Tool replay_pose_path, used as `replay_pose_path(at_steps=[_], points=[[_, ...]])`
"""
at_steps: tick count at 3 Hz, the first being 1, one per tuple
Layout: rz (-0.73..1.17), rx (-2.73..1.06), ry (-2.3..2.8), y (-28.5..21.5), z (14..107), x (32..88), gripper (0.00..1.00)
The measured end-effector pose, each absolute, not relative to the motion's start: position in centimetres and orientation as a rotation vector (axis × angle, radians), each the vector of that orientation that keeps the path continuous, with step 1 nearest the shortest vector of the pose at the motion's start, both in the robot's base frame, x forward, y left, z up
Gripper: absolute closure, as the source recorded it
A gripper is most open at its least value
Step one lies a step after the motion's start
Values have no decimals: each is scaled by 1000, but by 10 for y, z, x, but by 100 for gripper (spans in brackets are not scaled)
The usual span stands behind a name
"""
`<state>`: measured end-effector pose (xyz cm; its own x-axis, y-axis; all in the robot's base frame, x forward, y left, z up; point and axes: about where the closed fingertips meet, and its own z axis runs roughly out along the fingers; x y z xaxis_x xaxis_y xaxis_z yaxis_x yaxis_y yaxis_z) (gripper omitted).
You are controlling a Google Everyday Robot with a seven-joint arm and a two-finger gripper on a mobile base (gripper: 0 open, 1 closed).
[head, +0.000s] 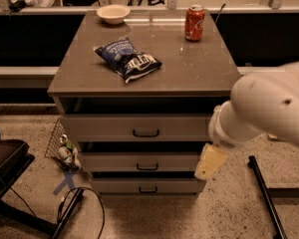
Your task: Open bottom drawer
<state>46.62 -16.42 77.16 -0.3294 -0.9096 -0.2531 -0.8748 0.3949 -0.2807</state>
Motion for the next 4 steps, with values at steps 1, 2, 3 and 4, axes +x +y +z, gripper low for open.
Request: replay_pose_path(at_steps=[1,2,3,4], points=[[-112,-1556,2294,-149,686,470,0],[-125,-1513,2239,-142,677,486,0],[-124,-1513,2237,-141,678,486,0],[-158,-1523,2223,-133,675,485,0]])
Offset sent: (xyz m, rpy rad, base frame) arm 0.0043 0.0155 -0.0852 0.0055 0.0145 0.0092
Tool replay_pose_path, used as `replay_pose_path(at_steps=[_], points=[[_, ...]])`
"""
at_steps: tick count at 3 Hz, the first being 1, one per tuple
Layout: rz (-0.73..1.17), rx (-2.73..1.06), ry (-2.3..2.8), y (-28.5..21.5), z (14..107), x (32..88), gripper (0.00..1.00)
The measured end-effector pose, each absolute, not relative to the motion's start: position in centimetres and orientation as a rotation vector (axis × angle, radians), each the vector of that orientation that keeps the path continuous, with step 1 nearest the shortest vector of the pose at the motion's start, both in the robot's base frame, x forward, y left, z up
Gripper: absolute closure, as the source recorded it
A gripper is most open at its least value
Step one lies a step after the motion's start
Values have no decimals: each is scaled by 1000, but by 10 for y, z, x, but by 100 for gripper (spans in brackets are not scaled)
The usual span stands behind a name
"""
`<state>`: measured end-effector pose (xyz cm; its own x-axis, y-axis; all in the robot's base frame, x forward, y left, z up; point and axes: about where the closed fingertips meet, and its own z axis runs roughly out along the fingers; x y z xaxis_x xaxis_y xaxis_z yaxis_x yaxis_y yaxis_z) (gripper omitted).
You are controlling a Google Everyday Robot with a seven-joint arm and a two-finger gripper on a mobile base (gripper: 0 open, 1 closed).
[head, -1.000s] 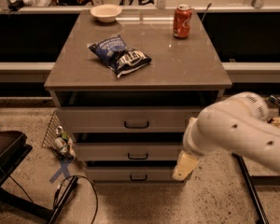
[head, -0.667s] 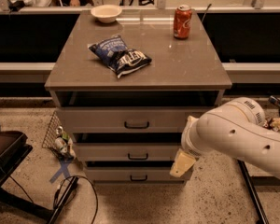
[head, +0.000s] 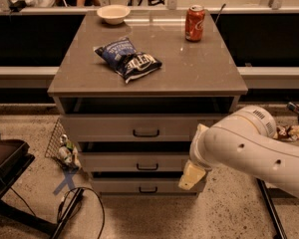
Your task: Open bottom drawer
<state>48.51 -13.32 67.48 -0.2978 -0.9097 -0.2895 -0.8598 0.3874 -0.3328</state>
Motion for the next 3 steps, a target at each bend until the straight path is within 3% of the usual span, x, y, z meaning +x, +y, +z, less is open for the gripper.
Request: replay_pose_path(at_steps=[2,3], points=[[-178,-1773,2230,-103,552,447,0],[-177,-1831,2327,-117,480,436,0]])
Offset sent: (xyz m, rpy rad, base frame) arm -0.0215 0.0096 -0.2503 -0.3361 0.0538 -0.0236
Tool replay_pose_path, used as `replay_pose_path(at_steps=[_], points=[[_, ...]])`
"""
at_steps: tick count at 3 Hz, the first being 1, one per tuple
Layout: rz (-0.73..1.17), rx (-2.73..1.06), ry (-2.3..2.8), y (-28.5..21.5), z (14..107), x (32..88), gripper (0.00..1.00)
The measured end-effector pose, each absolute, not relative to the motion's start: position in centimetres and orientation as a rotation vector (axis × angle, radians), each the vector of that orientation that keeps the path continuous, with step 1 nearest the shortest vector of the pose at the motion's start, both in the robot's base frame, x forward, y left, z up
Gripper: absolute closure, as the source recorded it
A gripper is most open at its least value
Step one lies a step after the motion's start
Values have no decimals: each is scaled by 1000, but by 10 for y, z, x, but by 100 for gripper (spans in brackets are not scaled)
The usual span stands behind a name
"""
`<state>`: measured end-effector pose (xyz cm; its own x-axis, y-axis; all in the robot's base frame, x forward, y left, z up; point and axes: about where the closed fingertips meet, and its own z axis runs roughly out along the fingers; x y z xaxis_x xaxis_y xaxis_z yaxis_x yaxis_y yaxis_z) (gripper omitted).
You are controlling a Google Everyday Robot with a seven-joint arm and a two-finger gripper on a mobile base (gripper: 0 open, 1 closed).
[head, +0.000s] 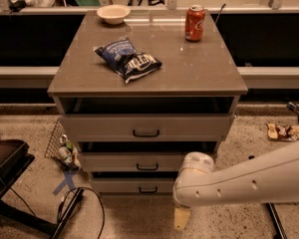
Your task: Open bottom drawer
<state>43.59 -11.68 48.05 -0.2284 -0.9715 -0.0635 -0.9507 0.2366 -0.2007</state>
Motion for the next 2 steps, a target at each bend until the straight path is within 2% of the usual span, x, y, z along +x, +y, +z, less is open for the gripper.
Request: replay_pose_path(at_steps=[2], points=[[-243,-1683,2522,-132,357,457,0]])
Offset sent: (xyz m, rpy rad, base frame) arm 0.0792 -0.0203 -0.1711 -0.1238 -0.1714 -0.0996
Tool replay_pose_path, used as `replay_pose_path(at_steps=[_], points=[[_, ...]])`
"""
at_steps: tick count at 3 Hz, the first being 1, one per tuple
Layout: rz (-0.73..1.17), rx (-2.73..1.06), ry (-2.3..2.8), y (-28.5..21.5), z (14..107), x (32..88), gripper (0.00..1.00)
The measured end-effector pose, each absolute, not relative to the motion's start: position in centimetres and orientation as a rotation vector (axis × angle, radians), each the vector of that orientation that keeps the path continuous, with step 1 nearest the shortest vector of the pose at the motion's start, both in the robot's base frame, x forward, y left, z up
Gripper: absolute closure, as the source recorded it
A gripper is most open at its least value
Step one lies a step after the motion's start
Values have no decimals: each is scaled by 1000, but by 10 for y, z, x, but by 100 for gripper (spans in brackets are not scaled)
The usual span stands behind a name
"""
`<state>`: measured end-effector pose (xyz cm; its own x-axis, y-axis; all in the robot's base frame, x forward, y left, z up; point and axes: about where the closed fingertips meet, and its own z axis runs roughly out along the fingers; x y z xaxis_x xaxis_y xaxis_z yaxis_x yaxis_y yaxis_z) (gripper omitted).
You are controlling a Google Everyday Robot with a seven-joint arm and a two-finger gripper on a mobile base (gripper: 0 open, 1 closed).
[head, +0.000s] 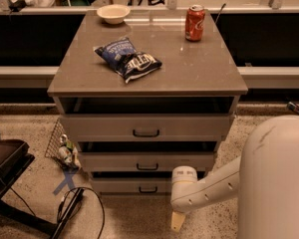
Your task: Open bottom drawer
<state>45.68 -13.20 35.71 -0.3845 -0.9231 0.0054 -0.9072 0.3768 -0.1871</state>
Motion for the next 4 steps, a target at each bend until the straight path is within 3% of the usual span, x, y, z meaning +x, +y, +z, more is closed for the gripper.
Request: replay_pose_path(at_steps=[1,4], points=[[-274,-1657,2506,-133,348,464,0],[-77,-1790,2259,-63,260,458,0]])
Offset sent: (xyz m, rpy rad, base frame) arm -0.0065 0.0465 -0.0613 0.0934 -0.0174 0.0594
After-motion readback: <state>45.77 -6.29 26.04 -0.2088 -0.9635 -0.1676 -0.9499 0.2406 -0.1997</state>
